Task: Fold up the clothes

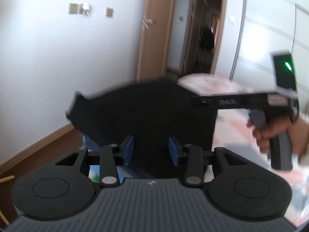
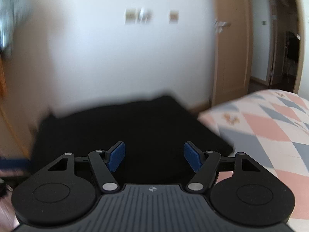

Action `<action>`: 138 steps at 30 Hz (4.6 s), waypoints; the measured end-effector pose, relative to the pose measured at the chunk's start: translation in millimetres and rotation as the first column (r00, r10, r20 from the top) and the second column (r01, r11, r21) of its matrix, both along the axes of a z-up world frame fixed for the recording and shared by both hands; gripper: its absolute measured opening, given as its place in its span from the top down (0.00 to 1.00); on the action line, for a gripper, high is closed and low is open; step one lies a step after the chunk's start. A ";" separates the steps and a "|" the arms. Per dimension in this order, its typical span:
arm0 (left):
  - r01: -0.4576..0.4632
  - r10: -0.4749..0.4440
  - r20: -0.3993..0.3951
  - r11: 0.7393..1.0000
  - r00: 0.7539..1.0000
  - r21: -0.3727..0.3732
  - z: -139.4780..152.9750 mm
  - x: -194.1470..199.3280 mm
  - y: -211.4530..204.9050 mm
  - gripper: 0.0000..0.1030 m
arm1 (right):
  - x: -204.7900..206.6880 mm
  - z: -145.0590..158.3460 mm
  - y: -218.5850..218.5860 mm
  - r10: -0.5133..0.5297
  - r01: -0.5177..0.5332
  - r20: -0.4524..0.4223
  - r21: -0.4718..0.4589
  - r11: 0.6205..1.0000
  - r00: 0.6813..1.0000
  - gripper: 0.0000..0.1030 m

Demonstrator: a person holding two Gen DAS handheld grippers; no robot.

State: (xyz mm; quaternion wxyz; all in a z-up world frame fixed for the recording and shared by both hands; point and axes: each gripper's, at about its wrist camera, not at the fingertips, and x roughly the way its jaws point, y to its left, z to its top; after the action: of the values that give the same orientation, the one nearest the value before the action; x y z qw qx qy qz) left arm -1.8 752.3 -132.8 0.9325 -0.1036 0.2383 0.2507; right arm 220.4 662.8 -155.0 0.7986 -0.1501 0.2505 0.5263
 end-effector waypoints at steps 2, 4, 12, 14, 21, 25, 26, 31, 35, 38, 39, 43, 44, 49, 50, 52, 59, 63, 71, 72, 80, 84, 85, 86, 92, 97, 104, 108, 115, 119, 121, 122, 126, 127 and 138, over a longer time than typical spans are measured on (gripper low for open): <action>0.001 -0.001 -0.023 1.000 1.000 0.007 -3.7 1.3 -4.0 0.66 | -2.1 0.0 -3.7 -0.017 0.017 -0.010 0.006 1.000 1.000 0.31; -0.009 0.009 -0.017 1.000 1.000 -0.008 2.6 -0.8 -2.9 0.64 | -3.8 7.4 -6.2 -0.042 0.043 -0.038 0.022 0.999 0.998 0.32; -0.078 0.076 -0.062 0.996 0.995 -0.033 29.8 -21.8 -22.3 0.51 | -34.6 20.8 -54.1 -0.113 0.122 -0.146 0.056 0.991 0.983 0.25; -0.105 0.102 -0.078 0.994 0.992 -0.041 32.3 -29.6 -33.7 0.50 | -40.0 18.1 -68.0 -0.119 0.129 -0.179 0.047 0.991 0.977 0.24; -0.206 0.193 -0.179 0.977 0.965 -0.059 39.0 -51.2 -94.7 0.39 | -66.7 35.1 -133.9 -0.103 0.120 -0.213 0.068 0.990 0.972 0.15; -0.253 0.229 -0.207 0.963 0.951 -0.095 58.3 -61.5 -131.4 0.30 | -79.3 63.5 -178.3 -0.100 0.124 -0.234 0.091 0.988 0.967 0.11; -0.267 0.240 -0.215 0.958 0.947 -0.104 63.7 -64.0 -140.2 0.28 | -82.6 71.4 -189.5 -0.098 0.125 -0.244 0.097 0.987 0.965 0.10; -0.320 0.276 -0.245 0.933 0.930 -0.165 87.5 -76.9 -180.4 0.25 | -96.6 107.6 -242.1 -0.072 0.127 -0.336 0.144 0.981 0.939 0.06; -0.354 0.298 -0.273 0.916 0.915 -0.187 102.0 -86.1 -208.9 0.23 | -110.5 126.2 -272.7 -0.064 0.127 -0.380 0.145 0.981 0.923 0.06; -0.364 0.301 -0.304 0.915 0.904 -0.174 113.0 -88.0 -228.1 0.22 | -123.4 137.6 -289.1 -0.061 0.117 -0.374 0.128 0.985 0.925 0.04; -0.364 0.302 -0.313 0.917 0.900 -0.161 117.5 -87.9 -234.0 0.22 | -127.2 141.2 -293.6 -0.061 0.113 -0.372 0.119 0.986 0.926 0.03; -0.359 0.312 -0.330 0.928 0.891 -0.094 138.3 -89.2 -258.5 0.13 | -140.5 155.6 -307.5 -0.072 0.112 -0.345 0.098 0.989 0.936 0.02; -0.362 0.320 -0.331 0.930 0.888 -0.072 143.3 -89.4 -264.3 0.10 | -143.3 159.1 -310.2 -0.079 0.116 -0.334 0.092 0.989 0.939 0.02; -0.362 0.361 -0.350 0.930 0.865 0.065 161.7 -87.8 -289.8 0.01 | -155.7 172.1 -316.9 -0.107 0.122 -0.274 0.037 0.992 0.956 0.00; -0.361 0.371 -0.349 0.928 0.860 0.097 164.5 -88.2 -295.1 0.01 | -158.2 174.0 -318.2 -0.104 0.118 -0.263 0.036 0.992 0.959 0.00; -0.356 0.387 -0.344 0.922 0.856 0.152 168.9 -90.6 -305.1 0.01 | -162.7 177.3 -320.6 -0.106 0.118 -0.240 0.036 0.992 0.965 0.00; -0.369 0.382 -0.331 0.924 0.863 0.104 172.5 -110.2 -312.0 0.01 | -174.6 188.2 -325.9 -0.136 0.142 -0.168 0.024 0.990 0.976 0.00; -0.395 0.401 -0.333 0.914 0.853 0.089 173.0 -120.3 -310.9 0.01 | -186.2 193.4 -327.1 -0.158 0.160 -0.085 0.011 0.987 0.984 0.00; -0.427 0.407 -0.318 0.904 0.856 0.008 178.4 -136.4 -304.6 0.01 | -201.1 198.9 -333.0 -0.162 0.162 -0.036 -0.007 0.987 0.986 0.00; -0.430 0.408 -0.318 0.903 0.856 0.000 178.9 -137.3 -303.6 0.01 | -200.9 198.9 -334.2 -0.159 0.158 -0.052 -0.010 0.987 0.986 0.00; -0.448 0.418 -0.312 0.893 0.853 -0.028 184.3 -141.2 -298.3 0.01 | -196.0 191.6 -339.0 -0.145 0.137 -0.174 -0.056 0.989 0.974 0.00; -0.464 0.429 -0.298 0.884 0.853 -0.055 186.7 -141.2 -291.8 0.01 | -197.5 186.8 -336.4 -0.146 0.132 -0.174 -0.088 0.987 0.974 0.00; -0.464 0.427 -0.295 0.884 0.854 -0.062 187.3 -141.0 -290.1 0.01 | -197.6 185.4 -335.1 -0.146 0.131 -0.173 -0.098 0.987 0.974 0.00; -0.458 0.421 -0.293 0.887 0.858 -0.067 188.0 -140.5 -288.5 0.01 | -197.0 183.6 -333.4 -0.147 0.129 -0.177 -0.105 0.986 0.973 0.00; -0.446 0.412 -0.317 0.894 0.854 -0.039 184.3 -133.9 -276.1 0.01 | -192.0 170.5 -320.9 -0.168 0.141 -0.210 -0.136 0.981 0.963 0.00; -0.429 0.387 -0.344 0.902 0.855 -0.053 175.5 -126.5 -254.1 0.01 | -186.3 157.9 -303.6 -0.207 0.168 -0.229 -0.179 0.969 0.951 0.00; -0.405 0.362 -0.357 0.913 0.861 -0.051 173.9 -121.0 -218.8 0.01 | -184.0 155.1 -262.4 -0.246 0.196 -0.185 -0.252 0.948 0.952 0.00; -0.409 0.364 -0.361 0.911 0.858 -0.052 174.8 -118.9 -196.8 0.01 | -183.6 153.8 -241.2 -0.244 0.193 -0.170 -0.270 0.943 0.955 0.00; -0.412 0.361 -0.382 0.909 0.851 -0.060 168.3 -109.0 -169.5 0.01 | -176.3 145.1 -216.3 -0.242 0.178 -0.190 -0.303 0.936 0.951 0.00; -0.410 0.352 -0.394 0.909 0.849 -0.072 163.2 -101.5 -156.8 0.01 | -169.4 141.7 -205.1 -0.245 0.175 -0.193 -0.320 0.931 0.950 0.00; -0.408 0.346 -0.402 0.910 0.848 -0.078 161.1 -97.0 -150.4 0.01 | -165.3 140.5 -199.6 -0.249 0.176 -0.196 -0.326 0.929 0.949 0.00; -0.406 0.342 -0.405 0.910 0.848 -0.081 160.1 -94.7 -147.2 0.01 | -163.2 140.3 -196.6 -0.252 0.178 -0.197 -0.330 0.927 0.947 0.00; -0.391 0.319 -0.421 0.916 0.849 -0.093 157.3 -85.1 -134.2 0.01 | -154.9 139.8 -184.5 -0.270 0.189 -0.203 -0.344 0.920 0.941 0.00; -0.387 0.314 -0.425 0.917 0.849 -0.095 156.8 -82.5 -130.3 0.01 | -152.9 139.8 -181.0 -0.274 0.192 -0.203 -0.348 0.918 0.940 0.00; -0.323 0.235 -0.449 0.938 0.862 -0.129 155.3 -56.7 -83.7 0.01 | -133.9 143.0 -139.8 -0.328 0.237 -0.202 -0.372 0.898 0.923 0.00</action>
State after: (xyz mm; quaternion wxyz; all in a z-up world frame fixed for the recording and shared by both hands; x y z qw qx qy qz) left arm -58.5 668.6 22.5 0.7959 -0.1727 0.4430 0.3748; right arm 86.5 523.0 -11.9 0.7891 -0.1773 0.4591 0.3675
